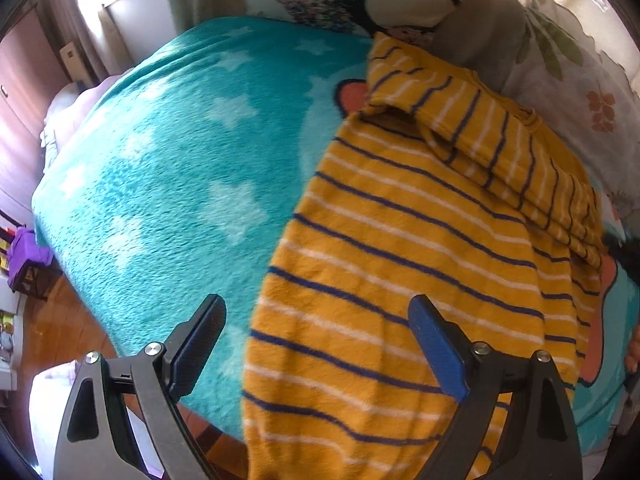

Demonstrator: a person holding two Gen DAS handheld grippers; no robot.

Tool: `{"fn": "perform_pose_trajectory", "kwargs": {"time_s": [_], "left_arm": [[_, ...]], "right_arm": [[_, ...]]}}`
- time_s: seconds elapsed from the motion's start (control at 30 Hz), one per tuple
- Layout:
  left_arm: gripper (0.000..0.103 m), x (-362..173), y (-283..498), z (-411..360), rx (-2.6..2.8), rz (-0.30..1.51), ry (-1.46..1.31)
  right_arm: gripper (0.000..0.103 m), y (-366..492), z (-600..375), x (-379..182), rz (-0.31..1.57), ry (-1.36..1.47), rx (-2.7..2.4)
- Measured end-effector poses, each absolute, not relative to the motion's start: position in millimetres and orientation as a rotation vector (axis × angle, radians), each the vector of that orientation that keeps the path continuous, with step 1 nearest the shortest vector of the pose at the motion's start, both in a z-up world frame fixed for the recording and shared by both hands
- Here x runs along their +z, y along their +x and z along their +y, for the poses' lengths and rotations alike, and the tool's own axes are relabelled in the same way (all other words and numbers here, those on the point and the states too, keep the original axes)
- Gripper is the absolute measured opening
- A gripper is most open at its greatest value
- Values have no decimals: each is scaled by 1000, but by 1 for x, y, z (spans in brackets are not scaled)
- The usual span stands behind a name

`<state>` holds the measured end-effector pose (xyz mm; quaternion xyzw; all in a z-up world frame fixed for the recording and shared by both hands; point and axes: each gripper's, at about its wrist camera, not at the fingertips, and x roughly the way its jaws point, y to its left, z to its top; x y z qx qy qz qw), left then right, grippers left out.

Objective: Fold small clothes

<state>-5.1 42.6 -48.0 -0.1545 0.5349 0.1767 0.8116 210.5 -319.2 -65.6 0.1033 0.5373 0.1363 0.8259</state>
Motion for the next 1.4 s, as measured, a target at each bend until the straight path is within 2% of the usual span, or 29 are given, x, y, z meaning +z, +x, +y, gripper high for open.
{"fn": "perform_pose_trajectory", "kwargs": {"time_s": [0.2, 0.3, 0.7, 0.77, 0.8, 0.83, 1.03, 1.27, 1.3, 1.33, 1.37, 1.4], "left_arm": [[92, -65, -7, 69, 271, 1161, -390], [87, -75, -4, 75, 195, 1179, -424], [86, -87, -11, 88, -47, 1158, -447], [79, -86, -19, 85, -138, 1155, -462], [68, -87, -23, 83, -190, 1160, -474], [61, -88, -26, 81, -213, 1165, -477], [61, -89, -47, 72, -330, 1183, -487], [60, -92, -55, 67, -404, 1212, -509], [42, -92, -56, 68, -403, 1224, -522], [15, -95, -54, 70, -397, 1248, -535], [9, -97, -52, 73, -391, 1269, -554], [9, -99, -51, 79, -387, 1278, -603]], "right_arm": [[29, 154, -339, -86, 1230, 365, 344], [29, 125, -331, -101, 1275, 385, 337], [32, 33, -317, -123, 1295, 713, 394], [32, 18, -320, -128, 1288, 782, 397], [32, 8, -320, -132, 1281, 822, 407], [32, 0, -322, -135, 1278, 846, 416], [32, -39, -318, -148, 1255, 986, 474], [32, -62, -305, -140, 1218, 947, 440], [31, -63, -303, -139, 1215, 941, 426], [27, -60, -298, -135, 1218, 920, 405], [24, -60, -295, -132, 1226, 891, 381], [19, -57, -292, -130, 1236, 871, 367]]}}
